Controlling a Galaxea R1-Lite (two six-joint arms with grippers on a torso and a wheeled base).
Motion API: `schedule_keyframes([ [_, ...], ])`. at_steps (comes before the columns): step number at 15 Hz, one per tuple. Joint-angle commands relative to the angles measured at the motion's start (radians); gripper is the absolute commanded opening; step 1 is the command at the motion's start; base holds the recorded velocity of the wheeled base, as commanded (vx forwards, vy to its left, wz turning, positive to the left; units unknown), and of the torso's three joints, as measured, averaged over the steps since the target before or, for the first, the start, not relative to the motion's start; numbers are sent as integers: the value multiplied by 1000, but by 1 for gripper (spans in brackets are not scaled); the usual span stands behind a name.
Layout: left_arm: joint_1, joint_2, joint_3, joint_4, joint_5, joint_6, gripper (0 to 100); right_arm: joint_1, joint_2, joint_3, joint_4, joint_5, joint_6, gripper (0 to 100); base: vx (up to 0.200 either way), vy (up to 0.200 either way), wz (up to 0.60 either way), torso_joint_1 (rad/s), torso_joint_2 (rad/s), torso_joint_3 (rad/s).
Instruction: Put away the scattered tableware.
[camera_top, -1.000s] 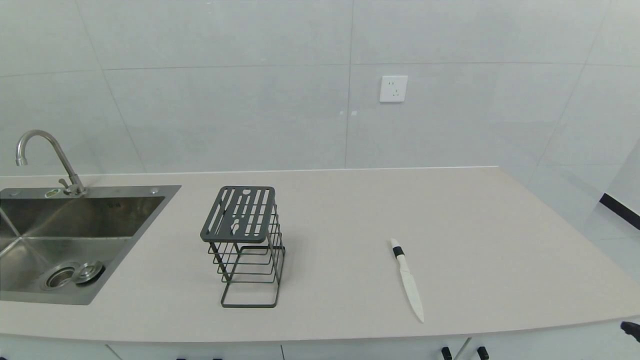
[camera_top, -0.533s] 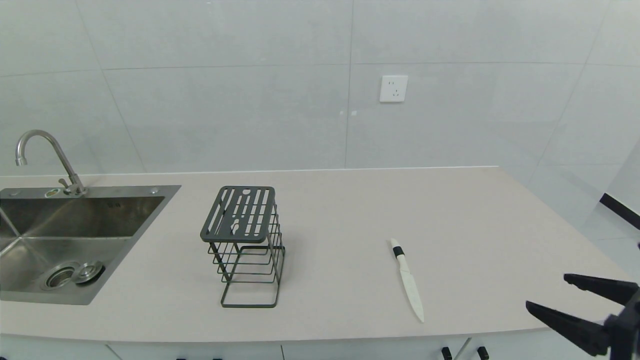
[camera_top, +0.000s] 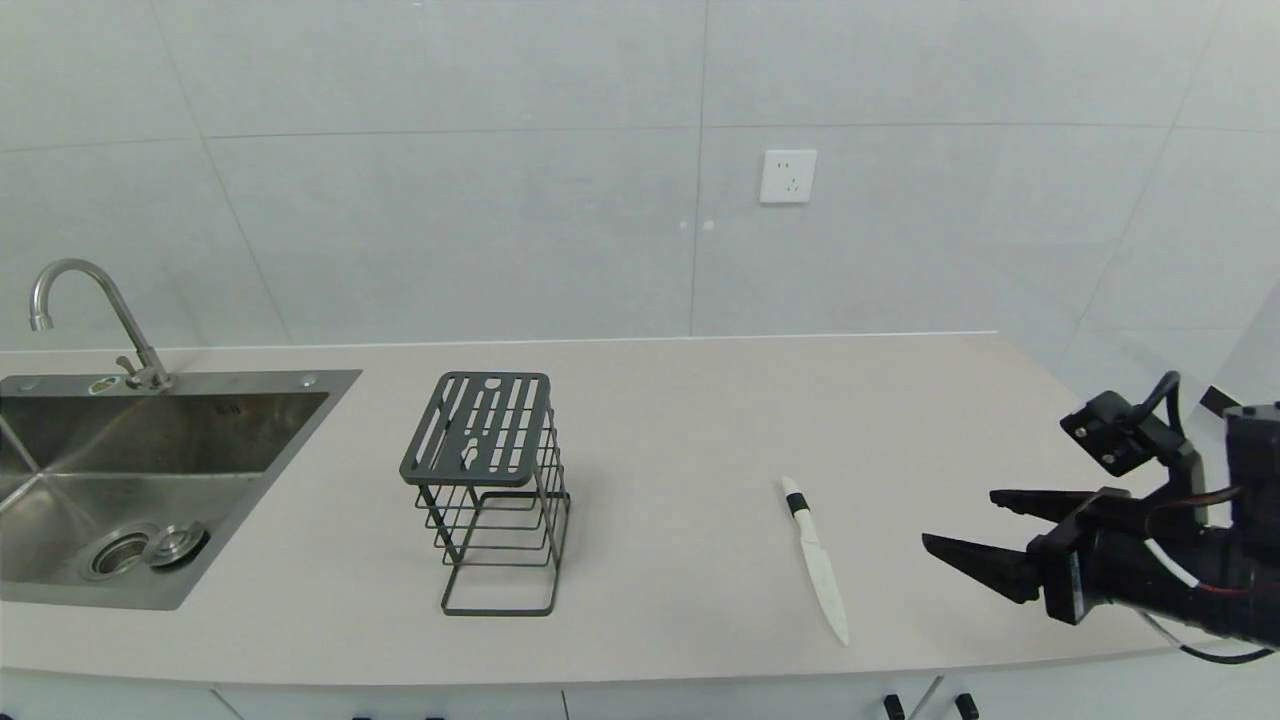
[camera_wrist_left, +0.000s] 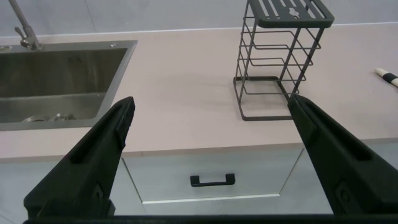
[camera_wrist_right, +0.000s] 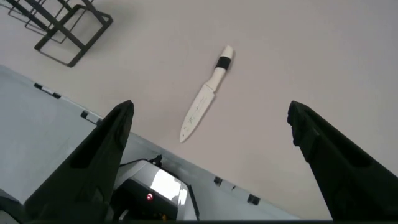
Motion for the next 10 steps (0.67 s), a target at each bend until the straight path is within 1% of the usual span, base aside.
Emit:
schedule_keyframes([
  [1, 0, 1, 0, 0, 0, 0, 100, 50, 64, -6, -1, -15, 9, 100, 0, 0, 0, 0, 0, 0],
  [3, 0, 1, 0, 0, 0, 0, 100, 98, 67, -19, -1, -54, 77, 100, 0, 0, 0, 0, 0, 0],
  [5, 0, 1, 0, 0, 0, 0, 100, 179, 133, -59, -1, -189, 233, 100, 0, 0, 0, 0, 0, 0],
  [6, 0, 1, 0, 0, 0, 0, 100, 196, 152, -66, 1, -215, 261, 100, 0, 0, 0, 0, 0, 0],
  [7, 0, 1, 0, 0, -2, 3, 100, 236, 218, -85, -1, -289, 321, 100, 0, 0, 0, 0, 0, 0],
  [8, 0, 1, 0, 0, -2, 3, 100, 236, 218, -85, -1, -289, 321, 100, 0, 0, 0, 0, 0, 0],
  [9, 0, 1, 0, 0, -2, 3, 100, 248, 297, -108, -2, -338, 339, 100, 0, 0, 0, 0, 0, 0],
  [10, 0, 1, 0, 0, -2, 3, 100, 251, 323, -116, -2, -353, 339, 100, 0, 0, 0, 0, 0, 0],
])
